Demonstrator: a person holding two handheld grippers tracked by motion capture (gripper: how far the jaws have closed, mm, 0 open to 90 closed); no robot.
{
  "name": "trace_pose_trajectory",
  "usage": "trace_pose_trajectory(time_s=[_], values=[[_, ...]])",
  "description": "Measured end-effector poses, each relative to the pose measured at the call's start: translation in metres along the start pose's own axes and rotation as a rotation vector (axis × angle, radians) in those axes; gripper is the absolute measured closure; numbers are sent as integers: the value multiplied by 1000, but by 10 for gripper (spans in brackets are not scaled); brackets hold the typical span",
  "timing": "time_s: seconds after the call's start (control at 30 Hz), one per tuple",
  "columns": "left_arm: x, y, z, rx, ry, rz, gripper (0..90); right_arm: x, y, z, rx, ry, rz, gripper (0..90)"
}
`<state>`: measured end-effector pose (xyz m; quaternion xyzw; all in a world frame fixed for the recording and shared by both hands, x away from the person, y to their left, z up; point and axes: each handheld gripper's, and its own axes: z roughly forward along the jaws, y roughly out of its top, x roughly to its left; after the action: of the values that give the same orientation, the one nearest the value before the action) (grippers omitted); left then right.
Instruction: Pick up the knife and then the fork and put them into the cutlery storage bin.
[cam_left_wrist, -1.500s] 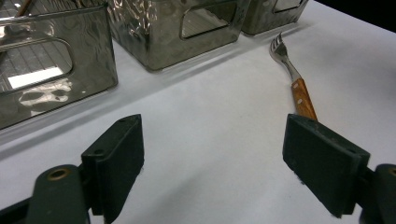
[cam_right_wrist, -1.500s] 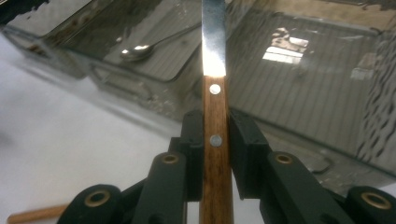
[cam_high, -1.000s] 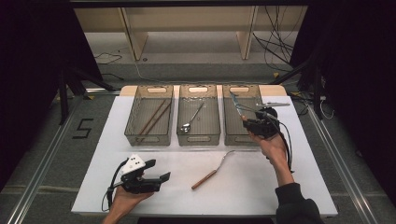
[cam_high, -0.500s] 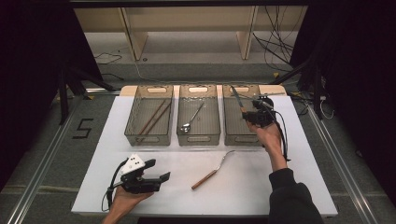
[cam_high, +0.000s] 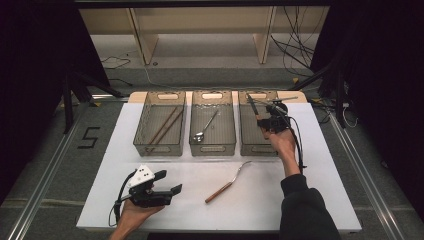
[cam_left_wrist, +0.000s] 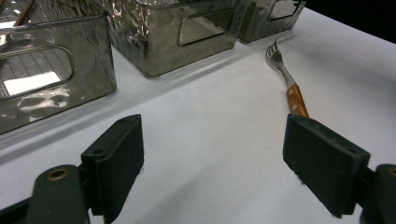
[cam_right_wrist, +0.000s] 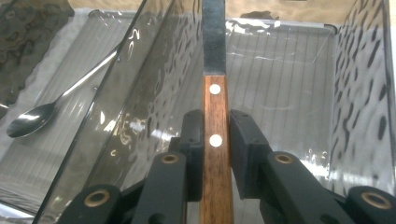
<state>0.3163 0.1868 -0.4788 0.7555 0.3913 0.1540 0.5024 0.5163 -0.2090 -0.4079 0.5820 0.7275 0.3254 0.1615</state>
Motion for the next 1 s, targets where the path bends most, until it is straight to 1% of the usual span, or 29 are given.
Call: trace_pose_trajectory(time_s=[0.2,0.47,0.57,0.6,0.63,0.67,0.73,0.87,1.0], values=[[0,0,-1,-8,-2,-1,199,2,2,6,11,-13,3,768],[0,0,-1,-13,-5,2,194,3,1,15,36,-18,4,767],[0,0,-1,-13,-5,1,193,4,0,18,46,-9,10,763],[0,0,-1,-13,-5,1,193,4,0,20,54,2,7,755],[0,0,-1,-13,-5,1,192,4,0,21,65,17,3,728],[0,0,-1,-13,-5,1,192,4,0,21,63,34,7,651],[0,0,-1,-13,-5,1,192,3,1,20,49,72,22,570],[0,0,-1,-13,-5,1,192,3,3,12,17,100,13,515],[-1,0,0,-8,-6,-1,192,4,3,4,-8,105,-10,440]])
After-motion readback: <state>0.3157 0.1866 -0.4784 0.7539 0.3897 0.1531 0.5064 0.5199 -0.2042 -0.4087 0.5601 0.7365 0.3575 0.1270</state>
